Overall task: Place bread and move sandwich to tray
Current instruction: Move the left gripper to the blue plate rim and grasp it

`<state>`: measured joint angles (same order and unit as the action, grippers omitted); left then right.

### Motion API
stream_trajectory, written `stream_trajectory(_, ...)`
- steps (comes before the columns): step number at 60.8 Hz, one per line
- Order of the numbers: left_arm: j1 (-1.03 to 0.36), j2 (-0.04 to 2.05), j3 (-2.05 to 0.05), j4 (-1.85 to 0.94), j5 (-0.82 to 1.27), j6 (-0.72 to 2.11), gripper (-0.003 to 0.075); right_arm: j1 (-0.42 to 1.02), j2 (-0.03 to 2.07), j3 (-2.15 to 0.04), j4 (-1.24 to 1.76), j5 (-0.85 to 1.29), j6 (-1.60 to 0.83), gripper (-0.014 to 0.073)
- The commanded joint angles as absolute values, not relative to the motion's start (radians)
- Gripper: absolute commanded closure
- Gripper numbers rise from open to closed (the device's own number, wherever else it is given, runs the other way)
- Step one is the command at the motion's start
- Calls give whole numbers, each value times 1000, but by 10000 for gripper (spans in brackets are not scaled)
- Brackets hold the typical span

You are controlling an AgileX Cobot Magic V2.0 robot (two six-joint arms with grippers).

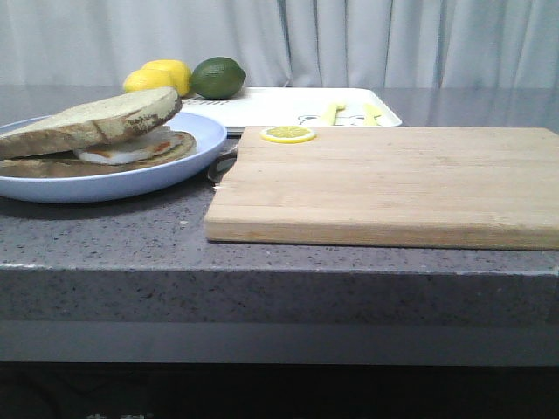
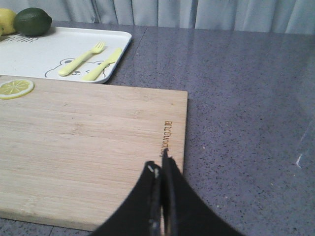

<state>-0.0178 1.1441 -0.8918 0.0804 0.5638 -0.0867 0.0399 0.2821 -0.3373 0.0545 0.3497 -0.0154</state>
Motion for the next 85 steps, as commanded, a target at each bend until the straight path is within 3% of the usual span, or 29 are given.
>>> stream_trajectory(1,-44,1218,-983,72,548,-65,80,42,289,-366,61,259,-23,679)
stream_trajectory(41,-106,1567,-1191,72,573,-63,100,42,289,-366,61,261,-23,679)
stream_trajectory(47,-106,1574,-1194,63,578,-63,203,42,289,-366,61,264,-23,679)
stream_trajectory(65,-106,1579,-1194,32,618,-62,730,42,289,-366,61,264,-23,679)
stream_trajectory(85,-82,1592,-1201,-196,670,41,738,42,289,-366,61,264,-23,679)
